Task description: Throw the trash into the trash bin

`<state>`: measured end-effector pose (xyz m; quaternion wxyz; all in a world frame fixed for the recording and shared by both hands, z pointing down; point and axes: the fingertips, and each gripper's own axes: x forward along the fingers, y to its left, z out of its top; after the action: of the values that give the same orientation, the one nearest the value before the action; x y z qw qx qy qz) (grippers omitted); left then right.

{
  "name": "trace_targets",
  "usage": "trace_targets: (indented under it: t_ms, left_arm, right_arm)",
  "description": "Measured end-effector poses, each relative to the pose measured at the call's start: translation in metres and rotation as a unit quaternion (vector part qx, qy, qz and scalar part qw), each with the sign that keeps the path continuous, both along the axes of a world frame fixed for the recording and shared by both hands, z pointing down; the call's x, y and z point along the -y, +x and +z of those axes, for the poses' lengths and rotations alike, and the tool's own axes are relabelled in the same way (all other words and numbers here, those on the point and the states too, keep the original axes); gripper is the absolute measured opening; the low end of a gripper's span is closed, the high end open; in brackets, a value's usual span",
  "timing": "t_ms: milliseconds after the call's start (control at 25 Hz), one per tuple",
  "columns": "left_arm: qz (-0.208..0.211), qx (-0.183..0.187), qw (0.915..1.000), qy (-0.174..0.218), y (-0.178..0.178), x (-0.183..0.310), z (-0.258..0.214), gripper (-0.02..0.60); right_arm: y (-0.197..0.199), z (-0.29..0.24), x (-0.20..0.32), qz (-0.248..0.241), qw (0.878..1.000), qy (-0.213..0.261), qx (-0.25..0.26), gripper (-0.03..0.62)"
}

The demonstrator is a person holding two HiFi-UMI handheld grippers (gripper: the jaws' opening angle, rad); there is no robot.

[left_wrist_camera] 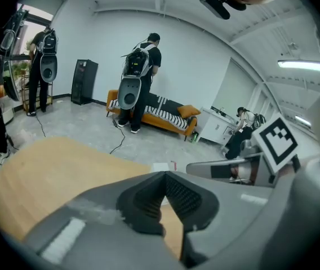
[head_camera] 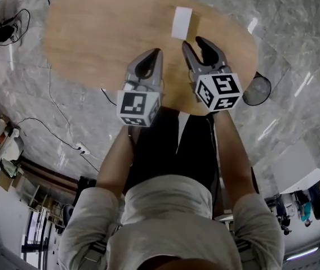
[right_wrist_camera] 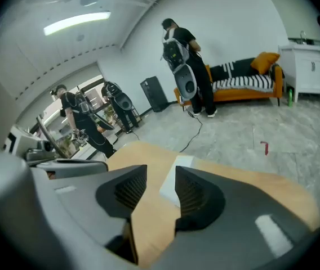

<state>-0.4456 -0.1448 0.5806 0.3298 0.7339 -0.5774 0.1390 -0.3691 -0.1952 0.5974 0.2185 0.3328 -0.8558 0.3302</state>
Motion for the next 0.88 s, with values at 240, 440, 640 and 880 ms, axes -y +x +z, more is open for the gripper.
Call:
trace_targets:
  t_ms: [240,440,640,880]
  left_arm:
    - [0.008,0.0,0.9997,-0.025,-0.005,-0.005,0.017,0.018]
    - [0.002,0.001,0.9993,-0.036,-0.022,-0.012,0.029,0.018]
    - [-0.007,-0.004,0.999,-0.044,-0.023,-0.014,0.037,0.018]
    - [-0.004,-0.004,0.9989,-0.046,-0.019,-0.015,0.039,0.018]
  right_arm:
    - [0.005,0.068,0.006,0.041,0.992,-0.119,-0.01,0.167]
    - [-0.003,0.091,-0.001,0.05,0.987,-0.148,-0.023,0.183]
    - [-0.014,0.095,-0.003,0.029,0.988,-0.151,-0.019,0.178]
    - [-0.022,0.082,0.0,0.002,0.993,-0.117,-0.018,0.047]
